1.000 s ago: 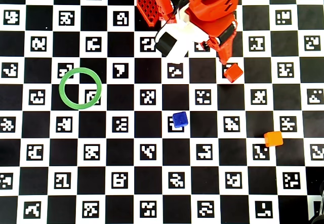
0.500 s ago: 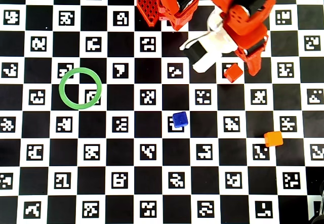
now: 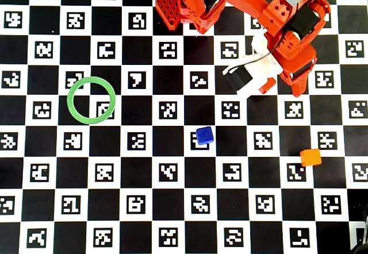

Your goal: Grab the red cube then put it in the green circle then put the blue cube on top and finally the orange cube on top

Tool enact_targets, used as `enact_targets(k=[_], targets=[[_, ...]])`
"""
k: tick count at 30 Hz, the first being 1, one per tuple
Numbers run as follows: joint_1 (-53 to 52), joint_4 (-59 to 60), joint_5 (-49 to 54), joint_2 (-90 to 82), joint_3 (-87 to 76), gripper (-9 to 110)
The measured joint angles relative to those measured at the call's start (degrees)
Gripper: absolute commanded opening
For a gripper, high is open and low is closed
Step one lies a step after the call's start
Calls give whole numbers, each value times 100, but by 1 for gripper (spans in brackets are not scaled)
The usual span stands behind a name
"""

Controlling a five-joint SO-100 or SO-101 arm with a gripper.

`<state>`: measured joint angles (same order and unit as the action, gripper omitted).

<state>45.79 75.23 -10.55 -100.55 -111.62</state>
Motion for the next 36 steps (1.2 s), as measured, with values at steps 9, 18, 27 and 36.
enact_targets(k=[9, 18, 27, 36], targets=[[0, -721, 0, 211, -659, 39], [-53, -1257, 185, 352, -1090, 39], [-185, -1644, 246, 598, -1213, 39], [-220, -1731, 246, 642, -1213, 31]])
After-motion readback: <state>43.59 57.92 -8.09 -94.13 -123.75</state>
